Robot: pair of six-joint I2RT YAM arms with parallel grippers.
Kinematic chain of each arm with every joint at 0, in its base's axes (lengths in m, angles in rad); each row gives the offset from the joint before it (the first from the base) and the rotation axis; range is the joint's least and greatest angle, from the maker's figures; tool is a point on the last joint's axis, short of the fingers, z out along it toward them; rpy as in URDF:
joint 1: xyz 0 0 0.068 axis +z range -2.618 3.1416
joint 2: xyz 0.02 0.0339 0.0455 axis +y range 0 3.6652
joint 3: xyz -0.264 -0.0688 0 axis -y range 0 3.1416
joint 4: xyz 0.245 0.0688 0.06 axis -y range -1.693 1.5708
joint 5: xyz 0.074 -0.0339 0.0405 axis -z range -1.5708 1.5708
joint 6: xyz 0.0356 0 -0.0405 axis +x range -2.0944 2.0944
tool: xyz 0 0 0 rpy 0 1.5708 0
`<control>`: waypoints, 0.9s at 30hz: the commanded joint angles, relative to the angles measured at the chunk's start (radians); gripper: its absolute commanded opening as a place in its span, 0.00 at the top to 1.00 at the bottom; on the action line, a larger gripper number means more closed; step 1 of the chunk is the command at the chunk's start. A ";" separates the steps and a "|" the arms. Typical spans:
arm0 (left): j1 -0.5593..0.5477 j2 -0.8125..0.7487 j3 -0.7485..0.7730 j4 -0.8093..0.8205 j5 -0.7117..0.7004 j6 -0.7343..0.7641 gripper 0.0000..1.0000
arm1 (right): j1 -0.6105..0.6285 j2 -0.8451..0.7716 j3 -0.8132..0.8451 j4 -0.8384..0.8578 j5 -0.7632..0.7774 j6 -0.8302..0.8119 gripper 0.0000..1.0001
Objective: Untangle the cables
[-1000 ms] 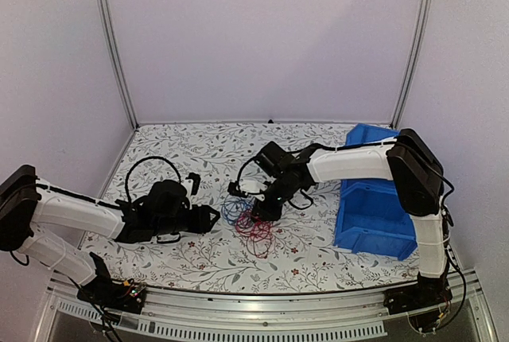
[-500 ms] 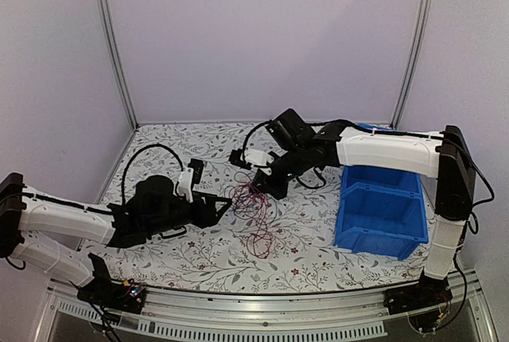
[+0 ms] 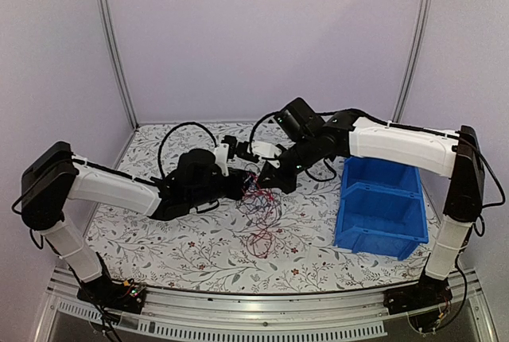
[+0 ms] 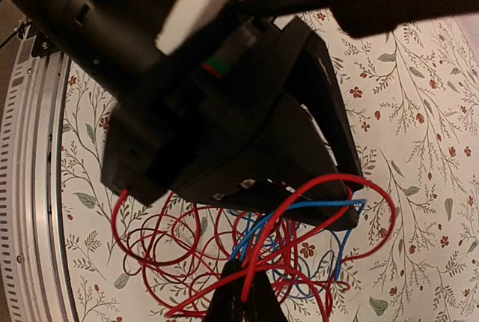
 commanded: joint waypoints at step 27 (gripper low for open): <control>0.137 -0.380 -0.410 0.045 0.140 0.050 1.00 | -0.121 -0.108 -0.191 0.125 0.052 0.022 0.94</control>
